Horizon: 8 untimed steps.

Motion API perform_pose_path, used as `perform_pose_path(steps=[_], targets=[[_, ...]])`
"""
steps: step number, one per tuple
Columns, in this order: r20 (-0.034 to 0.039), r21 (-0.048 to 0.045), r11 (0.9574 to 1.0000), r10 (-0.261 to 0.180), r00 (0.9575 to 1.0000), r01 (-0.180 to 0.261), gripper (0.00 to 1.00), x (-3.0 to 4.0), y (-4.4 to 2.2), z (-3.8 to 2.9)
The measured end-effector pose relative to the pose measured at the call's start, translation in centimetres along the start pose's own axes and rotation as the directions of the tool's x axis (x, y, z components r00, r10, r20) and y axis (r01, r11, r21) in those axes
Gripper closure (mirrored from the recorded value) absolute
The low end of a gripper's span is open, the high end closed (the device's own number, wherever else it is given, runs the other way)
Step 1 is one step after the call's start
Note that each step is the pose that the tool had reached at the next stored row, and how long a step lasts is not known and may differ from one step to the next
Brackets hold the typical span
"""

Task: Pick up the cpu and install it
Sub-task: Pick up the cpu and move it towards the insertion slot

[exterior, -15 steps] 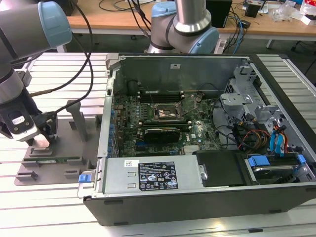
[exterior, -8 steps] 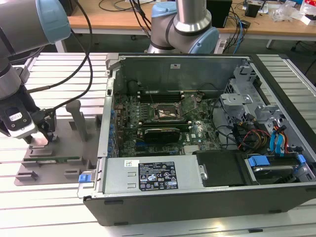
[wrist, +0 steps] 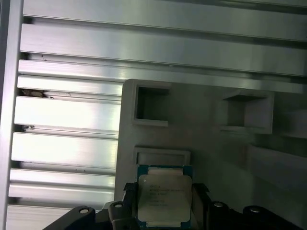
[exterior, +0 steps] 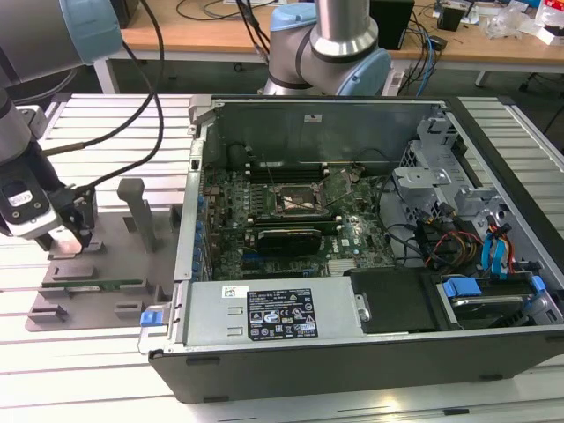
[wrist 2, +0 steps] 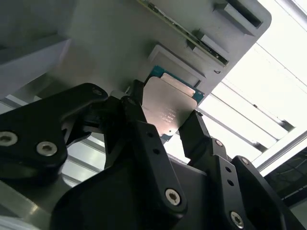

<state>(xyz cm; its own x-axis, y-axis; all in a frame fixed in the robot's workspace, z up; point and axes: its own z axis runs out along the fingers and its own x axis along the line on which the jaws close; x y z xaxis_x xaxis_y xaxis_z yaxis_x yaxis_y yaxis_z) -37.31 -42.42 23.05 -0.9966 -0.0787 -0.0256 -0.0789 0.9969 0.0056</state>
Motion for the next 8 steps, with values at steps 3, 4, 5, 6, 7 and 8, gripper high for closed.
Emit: perform_pose_path(steps=[3, 4, 5, 6, 7, 8], targets=[[0.0000, 0.0000, 1.0000, 0.000, 1.0000, 0.000, 0.45, -0.01, 0.00, -0.52], [0.0000, 0.0000, 1.0000, 0.000, 1.0000, 0.000, 0.45, -0.02, 0.00, -0.80], [0.0000, 0.0000, 1.0000, 0.000, 1.0000, 0.000, 0.45, -0.03, 0.01, -1.05], [0.0001, 0.0000, 1.0000, 0.000, 1.0000, 0.000, 0.45, -0.03, 0.01, -1.20], [0.0000, 0.0000, 1.0000, 0.000, 1.0000, 0.000, 0.45, -0.03, 0.01, -1.36], [0.0000, 0.0000, 1.0000, 0.000, 1.0000, 0.000, 0.45, -0.04, 0.01, -1.46]])
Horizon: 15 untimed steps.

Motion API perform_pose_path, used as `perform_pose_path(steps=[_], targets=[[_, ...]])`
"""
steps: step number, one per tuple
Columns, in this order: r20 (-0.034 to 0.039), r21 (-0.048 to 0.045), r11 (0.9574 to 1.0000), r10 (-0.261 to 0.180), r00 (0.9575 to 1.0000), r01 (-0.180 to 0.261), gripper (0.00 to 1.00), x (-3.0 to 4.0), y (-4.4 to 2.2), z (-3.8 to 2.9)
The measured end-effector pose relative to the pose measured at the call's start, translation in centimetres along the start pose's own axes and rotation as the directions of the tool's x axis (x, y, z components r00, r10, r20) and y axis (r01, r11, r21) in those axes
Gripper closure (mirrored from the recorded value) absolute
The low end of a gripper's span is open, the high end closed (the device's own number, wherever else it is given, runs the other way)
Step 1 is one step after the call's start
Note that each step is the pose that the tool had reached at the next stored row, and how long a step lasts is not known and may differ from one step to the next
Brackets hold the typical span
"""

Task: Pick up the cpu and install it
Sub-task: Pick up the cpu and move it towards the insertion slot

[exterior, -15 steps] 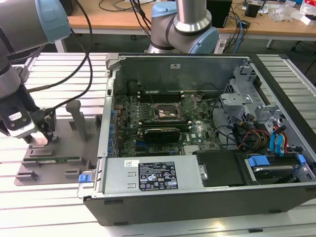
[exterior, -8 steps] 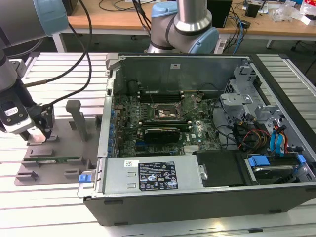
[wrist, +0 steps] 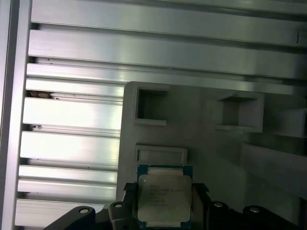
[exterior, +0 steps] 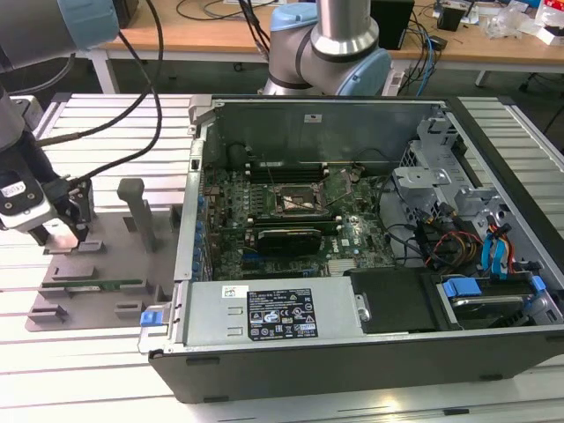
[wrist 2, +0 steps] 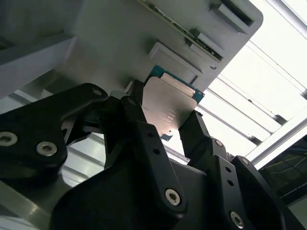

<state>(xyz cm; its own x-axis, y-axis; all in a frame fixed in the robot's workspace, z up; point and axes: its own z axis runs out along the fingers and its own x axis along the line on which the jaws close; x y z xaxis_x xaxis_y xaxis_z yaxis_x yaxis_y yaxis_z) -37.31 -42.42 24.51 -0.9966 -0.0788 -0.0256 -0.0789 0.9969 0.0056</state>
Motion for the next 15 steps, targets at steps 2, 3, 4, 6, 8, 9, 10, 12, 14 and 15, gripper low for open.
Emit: perform_pose_path(steps=[2, 3, 4, 6, 8, 9, 10, 12, 14, 15], targets=[[0.0000, 0.0000, 1.0000, 0.000, 1.0000, 0.000, 0.45, 0.00, 0.00, -0.25], [0.0000, 0.0000, 1.0000, 0.000, 1.0000, 0.000, 0.45, -0.01, 0.00, -0.38], [0.0000, 0.0000, 1.0000, 0.000, 1.0000, 0.000, 0.45, -0.01, 0.00, -0.49], [0.0000, 0.0000, 1.0000, 0.000, 1.0000, 0.000, 0.45, -0.05, 0.01, -1.90], [0.0000, 0.0000, 1.0000, 0.000, 1.0000, 0.000, 0.45, -0.06, 0.02, -2.41], [-0.0001, 0.0000, 1.0000, 0.000, 1.0000, 0.000, 0.45, -0.07, 0.01, -2.70], [0.0000, 0.0000, 1.0000, 0.000, 1.0000, 0.000, 0.45, -0.08, 0.02, -3.01], [0.0000, 0.0000, 1.0000, 0.000, 1.0000, 0.000, 0.45, -0.10, 0.01, -3.53], [0.0000, 0.0000, 1.0000, 0.000, 1.0000, 0.000, 0.45, -0.10, 0.03, -4.05], [0.0000, 0.0000, 1.0000, 0.000, 1.0000, 0.000, 0.45, -0.11, 0.03, -4.32]])
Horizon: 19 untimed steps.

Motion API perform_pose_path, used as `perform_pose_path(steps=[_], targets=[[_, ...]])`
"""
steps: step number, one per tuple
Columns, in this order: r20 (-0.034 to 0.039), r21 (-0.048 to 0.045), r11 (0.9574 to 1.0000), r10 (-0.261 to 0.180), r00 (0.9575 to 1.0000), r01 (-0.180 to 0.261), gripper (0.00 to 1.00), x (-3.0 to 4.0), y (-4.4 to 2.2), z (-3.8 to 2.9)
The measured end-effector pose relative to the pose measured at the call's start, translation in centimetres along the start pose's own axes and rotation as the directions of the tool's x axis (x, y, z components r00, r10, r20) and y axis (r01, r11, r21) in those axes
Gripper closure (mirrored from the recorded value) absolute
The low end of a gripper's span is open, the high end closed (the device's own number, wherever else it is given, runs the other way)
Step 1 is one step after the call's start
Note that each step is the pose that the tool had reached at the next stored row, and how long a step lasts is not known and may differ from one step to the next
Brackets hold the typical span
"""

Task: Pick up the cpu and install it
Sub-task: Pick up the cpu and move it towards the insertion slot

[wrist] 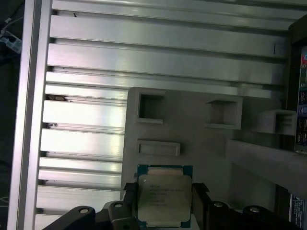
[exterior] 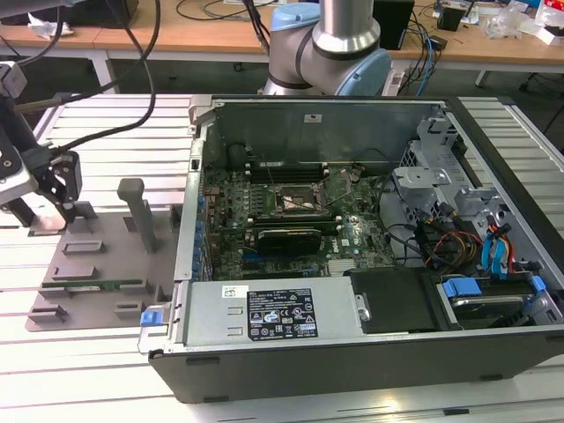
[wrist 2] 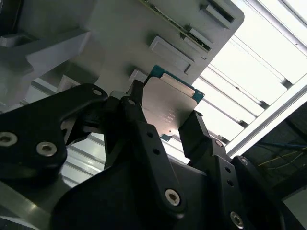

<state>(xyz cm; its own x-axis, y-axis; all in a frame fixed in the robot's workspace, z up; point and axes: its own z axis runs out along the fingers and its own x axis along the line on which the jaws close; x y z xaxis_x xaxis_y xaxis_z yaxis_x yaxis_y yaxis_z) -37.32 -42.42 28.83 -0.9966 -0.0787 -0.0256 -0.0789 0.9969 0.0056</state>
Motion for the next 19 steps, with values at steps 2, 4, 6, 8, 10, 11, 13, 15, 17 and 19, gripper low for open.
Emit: perform_pose_path(steps=[2, 4, 6, 8, 10, 11, 13, 15, 17, 19], targets=[[0.0000, 0.0000, 1.0000, 0.000, 1.0000, 0.000, 0.45, -0.01, 0.00, -0.39], [0.0000, 0.0000, 1.0000, 0.000, 1.0000, 0.000, 0.45, -0.03, 0.00, -0.95], [0.0000, 0.0000, 1.0000, 0.000, 1.0000, 0.000, 0.45, -0.03, 0.01, -1.32], [0.0000, 0.0000, 1.0000, 0.000, 1.0000, 0.000, 0.45, -0.04, 0.01, -1.56], [0.0000, 0.0000, 1.0000, 0.000, 1.0000, 0.000, 0.45, -0.05, 0.01, -1.82], [0.0000, 0.0000, 1.0000, 0.000, 1.0000, 0.000, 0.45, -0.06, 0.01, -2.06], [0.0000, 0.0000, 1.0000, 0.000, 1.0000, 0.000, 0.45, -0.07, 0.02, -2.67], [0.0000, 0.0000, 1.0000, 0.000, 1.0000, 0.000, 0.45, -0.08, 0.03, -2.98], [0.0000, 0.0000, 1.0000, 0.000, 1.0000, 0.000, 0.45, -0.10, 0.05, -3.72], [0.0001, 0.0000, 1.0000, 0.000, 1.0000, 0.000, 0.45, -0.13, 0.10, -4.65]])
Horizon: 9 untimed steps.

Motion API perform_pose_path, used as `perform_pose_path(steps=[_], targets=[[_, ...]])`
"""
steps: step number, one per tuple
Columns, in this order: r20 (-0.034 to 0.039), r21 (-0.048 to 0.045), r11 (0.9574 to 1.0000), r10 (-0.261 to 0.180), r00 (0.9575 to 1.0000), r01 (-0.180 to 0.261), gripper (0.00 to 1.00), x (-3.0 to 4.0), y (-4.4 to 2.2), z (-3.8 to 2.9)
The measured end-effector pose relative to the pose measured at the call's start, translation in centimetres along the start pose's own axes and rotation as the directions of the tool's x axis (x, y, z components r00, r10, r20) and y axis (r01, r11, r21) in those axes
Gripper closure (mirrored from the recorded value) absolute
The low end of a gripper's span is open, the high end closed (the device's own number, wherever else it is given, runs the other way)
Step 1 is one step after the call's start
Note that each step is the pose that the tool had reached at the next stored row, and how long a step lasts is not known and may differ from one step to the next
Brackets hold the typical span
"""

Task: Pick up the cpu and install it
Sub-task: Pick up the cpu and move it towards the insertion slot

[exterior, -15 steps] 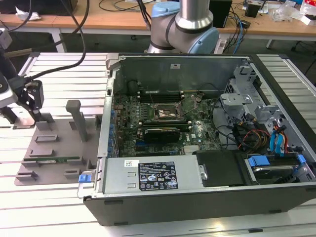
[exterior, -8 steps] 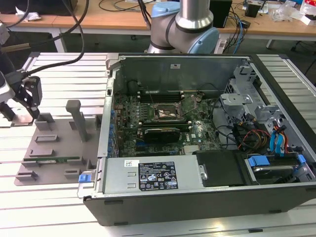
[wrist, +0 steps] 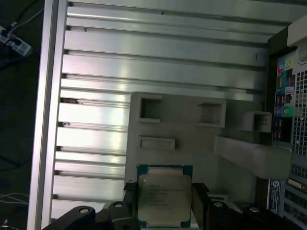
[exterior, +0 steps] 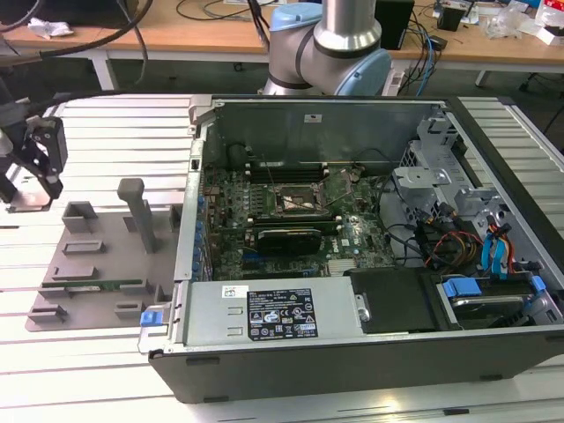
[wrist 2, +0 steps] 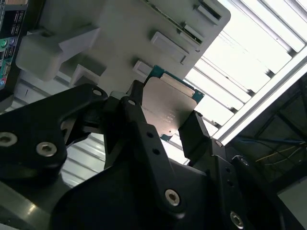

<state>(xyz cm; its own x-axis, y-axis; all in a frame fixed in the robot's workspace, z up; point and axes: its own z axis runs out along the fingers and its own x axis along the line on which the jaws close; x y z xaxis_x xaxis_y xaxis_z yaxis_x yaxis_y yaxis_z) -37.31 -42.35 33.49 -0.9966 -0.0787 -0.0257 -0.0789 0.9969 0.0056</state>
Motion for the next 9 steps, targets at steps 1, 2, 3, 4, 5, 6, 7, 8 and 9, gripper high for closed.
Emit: perform_pose_path(steps=[1, 2, 3, 4, 5, 6, 7, 8, 9], targets=[[-0.0001, 0.0000, 1.0000, 0.000, 1.0000, 0.000, 0.45, -0.01, 0.04, -0.30], [-0.0001, -0.0001, 1.0000, 0.000, 1.0000, 0.000, 0.45, -0.02, 0.08, -0.65], [-0.0001, 0.0000, 1.0000, 0.000, 1.0000, 0.000, 0.45, -0.04, 0.13, -1.02], [-0.0001, 0.0000, 1.0000, 0.000, 1.0000, 0.000, 0.45, -0.05, 0.20, -1.43], [0.0000, -0.0001, 1.0000, 0.000, 1.0000, 0.000, 0.45, -0.07, 0.27, -1.87], [0.0000, 0.0000, 1.0000, 0.000, 1.0000, 0.000, 0.45, -0.09, 0.39, -2.42], [-0.0001, 0.0000, 1.0000, 0.000, 1.0000, 0.000, 0.45, -0.12, 0.51, -2.86], [-0.0001, 0.0000, 1.0000, 0.000, 1.0000, 0.000, 0.45, -0.13, 0.58, -3.08], [0.0000, -0.0001, 1.0000, 0.000, 1.0000, 0.000, 0.45, -0.14, 0.66, -3.18]])
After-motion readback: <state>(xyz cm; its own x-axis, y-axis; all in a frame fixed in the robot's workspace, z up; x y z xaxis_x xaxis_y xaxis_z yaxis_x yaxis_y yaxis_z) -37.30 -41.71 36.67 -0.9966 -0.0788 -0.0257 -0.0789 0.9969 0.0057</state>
